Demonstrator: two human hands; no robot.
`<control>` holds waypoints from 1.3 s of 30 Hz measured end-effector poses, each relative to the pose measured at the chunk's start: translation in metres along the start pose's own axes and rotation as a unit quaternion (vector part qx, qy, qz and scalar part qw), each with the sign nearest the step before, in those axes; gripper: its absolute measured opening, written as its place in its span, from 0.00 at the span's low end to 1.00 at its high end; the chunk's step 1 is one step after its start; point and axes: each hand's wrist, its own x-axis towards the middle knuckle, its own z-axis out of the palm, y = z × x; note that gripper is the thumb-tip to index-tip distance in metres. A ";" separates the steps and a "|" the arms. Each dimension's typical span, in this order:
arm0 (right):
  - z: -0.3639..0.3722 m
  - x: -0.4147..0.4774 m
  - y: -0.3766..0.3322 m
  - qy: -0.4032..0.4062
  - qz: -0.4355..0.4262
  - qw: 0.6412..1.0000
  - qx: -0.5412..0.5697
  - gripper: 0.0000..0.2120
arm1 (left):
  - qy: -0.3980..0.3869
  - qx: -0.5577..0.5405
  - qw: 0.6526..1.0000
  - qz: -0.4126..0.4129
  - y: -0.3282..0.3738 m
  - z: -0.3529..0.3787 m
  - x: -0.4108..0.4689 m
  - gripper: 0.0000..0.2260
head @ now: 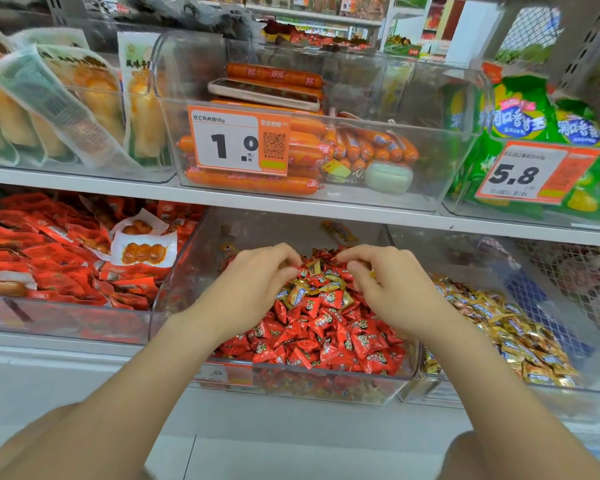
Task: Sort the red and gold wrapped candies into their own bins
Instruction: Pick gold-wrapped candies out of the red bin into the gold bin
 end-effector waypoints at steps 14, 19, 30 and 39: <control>0.007 0.001 0.011 -0.201 -0.079 0.971 -0.099 0.28 | -0.029 -0.045 0.998 -0.022 0.001 -0.009 -0.004 0.04; 0.011 0.001 0.008 -0.163 -0.066 0.981 -0.081 0.13 | 0.007 0.019 0.997 -0.080 -0.011 -0.017 -0.005 0.08; -0.008 -0.005 0.000 -0.083 -0.002 0.995 0.058 0.11 | -0.147 0.100 0.980 -0.084 -0.025 -0.009 -0.004 0.27; 0.002 0.005 -0.011 0.017 0.136 0.982 0.132 0.07 | -0.122 0.127 0.982 -0.064 -0.014 -0.005 0.009 0.09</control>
